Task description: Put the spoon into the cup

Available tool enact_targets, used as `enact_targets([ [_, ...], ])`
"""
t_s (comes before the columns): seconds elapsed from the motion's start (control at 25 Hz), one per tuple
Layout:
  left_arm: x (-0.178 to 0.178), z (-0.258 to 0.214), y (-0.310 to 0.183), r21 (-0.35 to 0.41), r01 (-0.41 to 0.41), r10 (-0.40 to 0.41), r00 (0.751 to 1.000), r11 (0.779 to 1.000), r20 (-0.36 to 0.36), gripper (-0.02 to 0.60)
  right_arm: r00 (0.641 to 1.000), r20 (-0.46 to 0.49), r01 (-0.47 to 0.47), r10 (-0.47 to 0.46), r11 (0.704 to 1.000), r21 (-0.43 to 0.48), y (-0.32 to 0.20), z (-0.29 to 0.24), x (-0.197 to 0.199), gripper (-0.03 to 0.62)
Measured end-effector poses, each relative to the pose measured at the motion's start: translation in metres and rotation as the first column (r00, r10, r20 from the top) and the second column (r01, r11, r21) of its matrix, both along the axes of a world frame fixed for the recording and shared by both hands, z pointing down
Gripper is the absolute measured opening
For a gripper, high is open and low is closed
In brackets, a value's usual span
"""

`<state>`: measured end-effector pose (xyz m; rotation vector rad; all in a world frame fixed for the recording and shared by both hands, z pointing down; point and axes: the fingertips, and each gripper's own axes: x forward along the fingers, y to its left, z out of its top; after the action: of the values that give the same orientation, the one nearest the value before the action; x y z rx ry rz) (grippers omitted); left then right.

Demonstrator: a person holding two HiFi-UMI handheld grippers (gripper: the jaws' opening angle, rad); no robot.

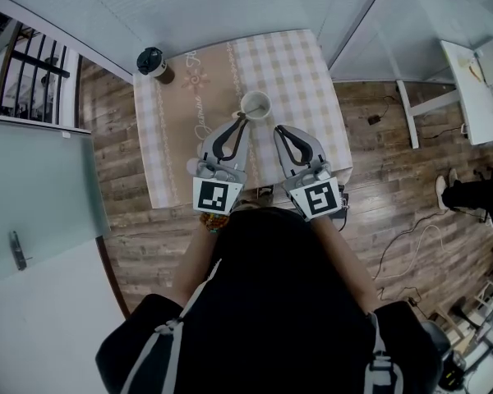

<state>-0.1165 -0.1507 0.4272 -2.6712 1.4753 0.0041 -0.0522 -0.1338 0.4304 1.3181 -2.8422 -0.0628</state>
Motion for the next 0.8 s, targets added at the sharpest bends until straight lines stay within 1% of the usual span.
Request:
enact_targets([
  [0.24,0.001,0.003,0.001,-0.001,0.008,-0.008,1.0,1.0,0.0,0.025,1.0,-0.004,0.018,-0.018,1.0,-0.002,0.003,0.002,-0.003,0.012],
  [0.52,-0.002,0.014,-0.002,-0.043,0.023,-0.023,1.0,0.999,0.015,0.02,1.0,-0.009,0.023,-0.023,1.0,-0.014,0.003,0.008,-0.003,0.009],
  [0.6,-0.004,0.021,-0.005,-0.066,0.035,-0.033,0.999,0.997,0.025,0.02,0.999,-0.014,0.041,-0.041,0.999,-0.006,0.005,0.007,-0.006,0.009],
  [0.72,-0.007,0.03,-0.01,-0.075,0.039,-0.034,0.998,0.996,0.06,0.02,0.997,-0.022,0.069,-0.069,0.998,0.002,0.008,0.006,-0.01,0.008],
  [0.8,-0.008,0.035,-0.011,-0.086,0.042,-0.036,0.997,0.995,0.07,0.02,0.996,-0.021,0.086,-0.086,0.996,-0.004,0.01,0.008,-0.012,0.008],
])
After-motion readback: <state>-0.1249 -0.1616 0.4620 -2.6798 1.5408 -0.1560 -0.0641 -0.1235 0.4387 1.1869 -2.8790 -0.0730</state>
